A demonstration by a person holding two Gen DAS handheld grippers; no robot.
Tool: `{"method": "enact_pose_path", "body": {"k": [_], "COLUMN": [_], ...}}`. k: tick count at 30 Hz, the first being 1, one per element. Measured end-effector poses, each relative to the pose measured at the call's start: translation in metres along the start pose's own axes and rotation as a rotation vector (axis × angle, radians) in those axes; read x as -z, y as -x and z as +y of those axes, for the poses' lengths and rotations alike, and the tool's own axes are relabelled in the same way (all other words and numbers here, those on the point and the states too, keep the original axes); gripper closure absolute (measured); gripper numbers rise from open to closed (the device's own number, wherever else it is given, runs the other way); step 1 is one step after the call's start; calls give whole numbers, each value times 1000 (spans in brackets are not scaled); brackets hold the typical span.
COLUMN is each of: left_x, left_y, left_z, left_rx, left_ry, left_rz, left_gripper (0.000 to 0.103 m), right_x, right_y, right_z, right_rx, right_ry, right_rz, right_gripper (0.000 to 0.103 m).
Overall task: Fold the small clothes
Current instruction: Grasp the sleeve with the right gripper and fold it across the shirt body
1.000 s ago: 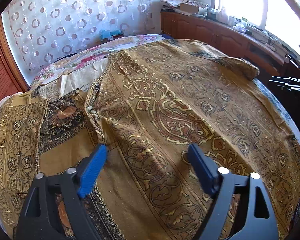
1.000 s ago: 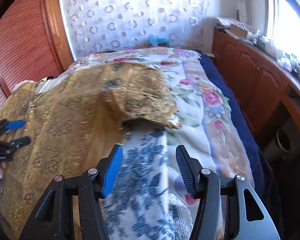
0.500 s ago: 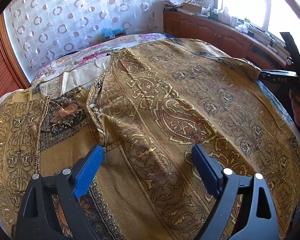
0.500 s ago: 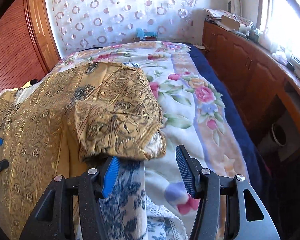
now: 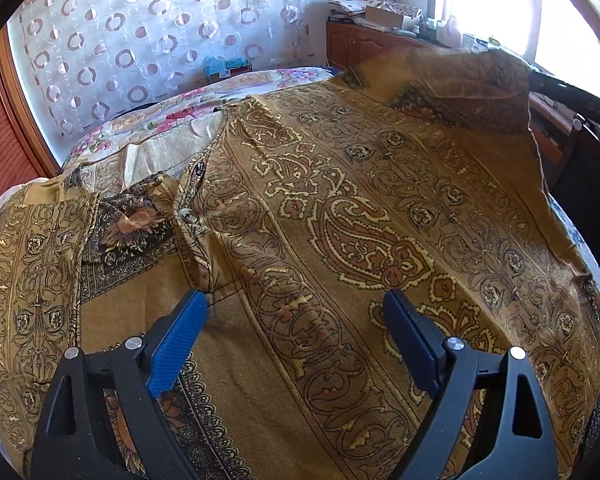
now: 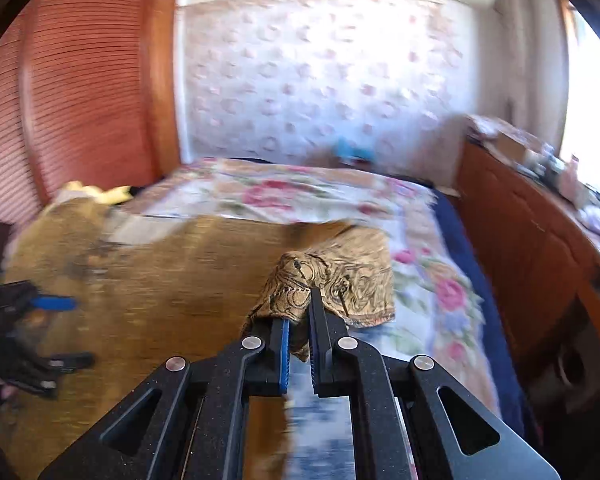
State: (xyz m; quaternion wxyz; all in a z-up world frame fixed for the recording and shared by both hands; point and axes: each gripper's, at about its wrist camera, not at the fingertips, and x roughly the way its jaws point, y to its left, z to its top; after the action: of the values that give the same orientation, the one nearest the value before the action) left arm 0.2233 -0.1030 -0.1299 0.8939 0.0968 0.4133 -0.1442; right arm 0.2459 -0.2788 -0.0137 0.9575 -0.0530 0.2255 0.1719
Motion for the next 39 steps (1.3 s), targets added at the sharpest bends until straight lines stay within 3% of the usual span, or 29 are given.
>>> {"method": "enact_pose_path", "body": {"k": [3, 6, 8, 10, 15, 22, 29, 37, 38, 39], "left_x": [3, 6, 7, 9, 18, 28, 33, 42, 44, 45], "left_y": [11, 34, 56, 74, 112, 125, 125, 123, 122, 121], "left_z": [-1, 4, 9, 12, 12, 10, 6, 13, 14, 14], "left_rx": [12, 30, 46, 55, 53, 80, 113, 131, 136, 138], "left_ry": [-13, 6, 22, 29, 29, 30, 46, 88, 93, 94], "left_rz": [-32, -79, -127, -158, -234, -257, -260, -257, -255, -253], "left_gripper": [13, 13, 13, 13, 13, 13, 13, 13, 13, 13], "right_x": [10, 27, 37, 43, 55, 45, 33, 19, 17, 16], "right_y": [-4, -14, -21, -26, -13, 5, -52, -86, -86, -89], "right_z": [25, 41, 44, 43, 34, 9, -2, -8, -8, -7], "right_rx": [-120, -134, -142, -110, -105, -46, -88, -81, -85, -91], "right_ry": [8, 43, 49, 65, 37, -119, -273, -326, -319, -308], "right_rz": [58, 135, 196, 232, 242, 194, 257, 303, 306, 312], "right_gripper": [95, 95, 87, 71, 61, 61, 61, 62, 67, 87]}}
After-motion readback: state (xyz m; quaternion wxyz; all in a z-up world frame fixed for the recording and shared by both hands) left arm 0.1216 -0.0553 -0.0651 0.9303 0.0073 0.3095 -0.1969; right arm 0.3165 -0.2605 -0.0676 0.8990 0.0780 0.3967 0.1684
